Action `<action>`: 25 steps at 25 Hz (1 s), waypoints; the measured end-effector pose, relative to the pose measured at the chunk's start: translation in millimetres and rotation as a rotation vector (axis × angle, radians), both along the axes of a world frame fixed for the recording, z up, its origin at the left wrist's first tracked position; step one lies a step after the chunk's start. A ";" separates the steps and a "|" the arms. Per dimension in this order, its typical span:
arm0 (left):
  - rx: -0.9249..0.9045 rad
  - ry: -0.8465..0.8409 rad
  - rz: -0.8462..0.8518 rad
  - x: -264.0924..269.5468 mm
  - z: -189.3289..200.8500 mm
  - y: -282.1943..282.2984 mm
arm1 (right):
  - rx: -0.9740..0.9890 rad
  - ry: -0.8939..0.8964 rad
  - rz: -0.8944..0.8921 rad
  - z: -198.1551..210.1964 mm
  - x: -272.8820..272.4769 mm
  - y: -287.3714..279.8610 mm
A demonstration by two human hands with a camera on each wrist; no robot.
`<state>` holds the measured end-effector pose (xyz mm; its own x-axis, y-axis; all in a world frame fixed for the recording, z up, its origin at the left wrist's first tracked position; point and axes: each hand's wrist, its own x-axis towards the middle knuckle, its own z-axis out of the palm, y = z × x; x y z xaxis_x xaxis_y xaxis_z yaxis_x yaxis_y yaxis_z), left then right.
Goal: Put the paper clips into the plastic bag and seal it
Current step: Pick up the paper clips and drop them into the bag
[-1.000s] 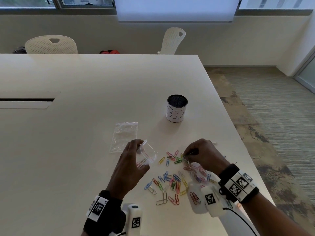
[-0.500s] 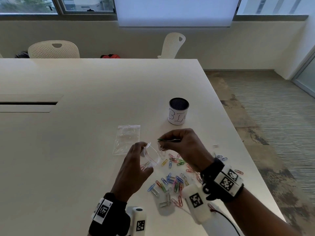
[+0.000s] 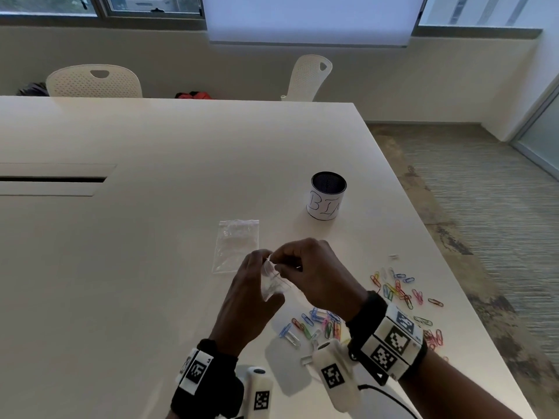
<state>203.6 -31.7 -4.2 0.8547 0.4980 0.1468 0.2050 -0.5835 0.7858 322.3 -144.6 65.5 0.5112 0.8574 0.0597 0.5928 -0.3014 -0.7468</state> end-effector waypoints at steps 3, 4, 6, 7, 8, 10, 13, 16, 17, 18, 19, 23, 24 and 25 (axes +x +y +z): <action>0.010 0.010 -0.015 -1.6 1.0 2.6 | 0.009 -0.020 -0.002 9.8 3.5 -3.8; 0.017 0.010 -0.021 -2.6 -0.4 4.1 | 0.027 -0.028 -0.037 11.5 6.9 -7.4; 0.012 0.003 -0.031 -4.8 -2.1 6.0 | 0.042 -0.059 -0.126 11.2 18.1 -18.6; 0.004 0.001 -0.036 -5.8 -2.0 6.5 | 0.036 -0.072 -0.163 8.0 25.6 -25.2; -0.004 0.003 -0.037 -6.1 -2.4 6.7 | 0.021 -0.081 -0.196 2.7 33.3 -31.9; -0.015 0.014 -0.031 -6.3 -3.2 6.7 | -0.041 -0.107 -0.234 -12.1 49.0 -44.2; -0.017 0.028 -0.022 -5.3 -3.1 4.1 | -0.146 -0.161 -0.183 -35.5 64.4 -54.1; -0.026 0.055 -0.018 -5.2 -0.9 0.5 | -0.220 -0.203 -0.038 -51.2 64.4 -50.3; -0.023 0.056 -0.017 -6.0 0.7 -0.7 | -0.244 -0.224 0.013 -55.5 61.8 -46.4; -0.014 0.055 -0.015 -5.6 1.8 -1.2 | -0.266 -0.246 0.062 -59.5 59.1 -41.9; -0.004 0.055 -0.010 -5.5 1.4 -1.9 | -0.288 -0.261 0.107 -63.6 55.4 -37.8; 0.022 0.064 0.031 -4.7 -0.2 -5.5 | -0.292 -0.311 0.199 -74.0 51.2 -32.3; 0.025 0.064 0.033 -3.9 -0.8 -7.0 | -0.285 -0.319 0.191 -74.0 55.1 -35.7; 0.026 0.063 0.035 -3.3 -1.6 -7.9 | -0.285 -0.322 0.182 -73.7 59.9 -39.8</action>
<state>200.3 -39.7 -5.8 0.8449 0.5243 0.1064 0.2742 -0.5951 0.7554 382.3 -184.4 -8.2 0.3451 0.9366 -0.0601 0.8430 -0.3375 -0.4189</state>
